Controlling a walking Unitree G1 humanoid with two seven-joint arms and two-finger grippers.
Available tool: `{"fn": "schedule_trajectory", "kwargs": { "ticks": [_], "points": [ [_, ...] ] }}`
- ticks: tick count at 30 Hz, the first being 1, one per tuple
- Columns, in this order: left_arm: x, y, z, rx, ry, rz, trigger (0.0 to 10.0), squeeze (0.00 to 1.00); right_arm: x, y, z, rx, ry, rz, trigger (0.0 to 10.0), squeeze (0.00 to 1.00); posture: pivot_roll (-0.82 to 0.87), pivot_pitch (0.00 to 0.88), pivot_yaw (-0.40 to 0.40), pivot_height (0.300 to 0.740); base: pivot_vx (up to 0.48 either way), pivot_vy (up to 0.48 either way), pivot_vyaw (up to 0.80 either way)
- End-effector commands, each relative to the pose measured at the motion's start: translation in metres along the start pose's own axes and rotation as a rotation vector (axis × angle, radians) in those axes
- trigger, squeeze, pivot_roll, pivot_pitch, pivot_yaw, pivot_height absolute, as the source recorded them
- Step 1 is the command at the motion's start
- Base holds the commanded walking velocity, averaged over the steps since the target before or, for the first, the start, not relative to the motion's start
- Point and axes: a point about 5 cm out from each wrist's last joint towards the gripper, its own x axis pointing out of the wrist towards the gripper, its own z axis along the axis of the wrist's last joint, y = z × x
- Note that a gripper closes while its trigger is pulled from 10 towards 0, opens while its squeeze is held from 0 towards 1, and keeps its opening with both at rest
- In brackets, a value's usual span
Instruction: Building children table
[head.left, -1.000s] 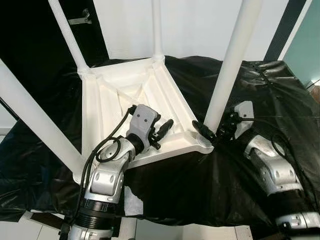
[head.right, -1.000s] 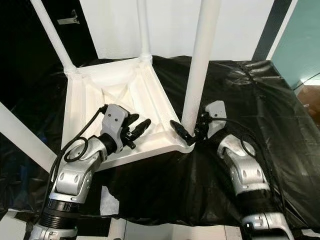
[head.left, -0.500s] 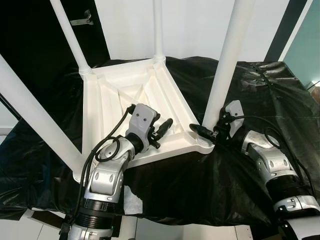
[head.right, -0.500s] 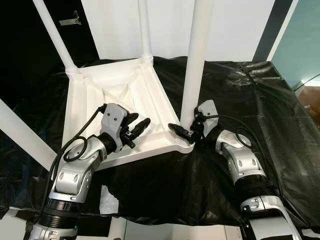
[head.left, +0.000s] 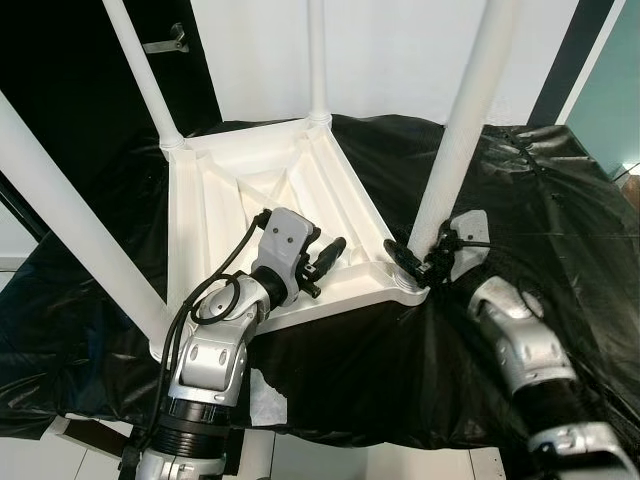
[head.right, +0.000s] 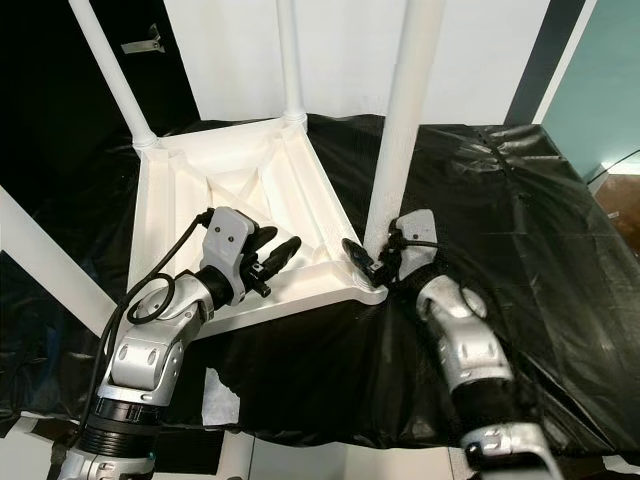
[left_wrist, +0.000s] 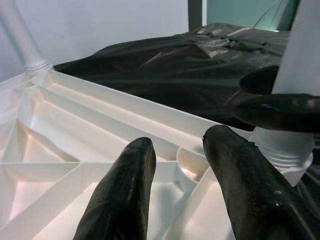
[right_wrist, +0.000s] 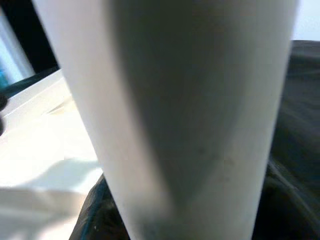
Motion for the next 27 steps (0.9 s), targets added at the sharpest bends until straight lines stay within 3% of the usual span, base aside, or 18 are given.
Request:
{"fn": "schedule_trajectory", "kwargs": {
  "ticks": [1, 9, 11, 19, 20, 21, 27],
  "points": [
    [0.001, 0.002, 0.001, -0.002, 0.0, 0.039, 10.0, 0.0, -0.002, -0.002, -0.005, 0.012, 0.031, -0.08, 0.0, 0.0, -0.06, 0.015, 0.031, 0.74, 0.0, 0.0, 0.0],
    [-0.001, 0.001, 0.0, -0.001, 0.003, 0.032, 10.0, 0.0, -0.001, 0.019, -0.011, 0.101, 0.038, -0.444, 0.0, 0.0, -0.04, 0.011, 0.024, 0.74, 0.0, 0.0, 0.0],
    [-0.001, 0.001, 0.0, 0.0, 0.004, 0.034, 10.0, 0.0, 0.0, 0.024, -0.012, 0.147, 0.044, -0.447, 0.0, 0.0, -0.04, 0.008, 0.026, 0.74, 0.0, 0.0, 0.0],
    [-0.002, -0.001, 0.0, 0.0, 0.005, 0.026, 10.0, 0.0, -0.002, 0.025, -0.008, 0.116, 0.033, -0.44, 0.0, 0.0, -0.04, 0.003, 0.025, 0.74, 0.0, 0.0, 0.0],
    [-0.002, -0.001, 0.0, 0.001, 0.004, 0.028, 10.0, 0.0, -0.002, 0.027, -0.007, 0.111, 0.029, -0.433, 4.5, 0.0, -0.05, 0.002, 0.026, 0.74, 0.0, 0.0, 0.0],
    [-0.002, 0.0, 0.0, 0.001, 0.003, 0.029, 10.0, 0.0, -0.002, 0.028, -0.005, 0.099, 0.021, -0.432, 10.0, 0.0, -0.05, 0.001, 0.026, 0.74, 0.0, 0.0, 0.0],
    [-0.001, -0.003, -0.001, 0.001, 0.003, 0.022, 10.0, 0.0, -0.003, 0.028, -0.002, 0.081, 0.002, -0.434, 10.0, 0.0, -0.05, 0.0, 0.028, 0.74, 0.0, 0.0, 0.0]
  ]
}}
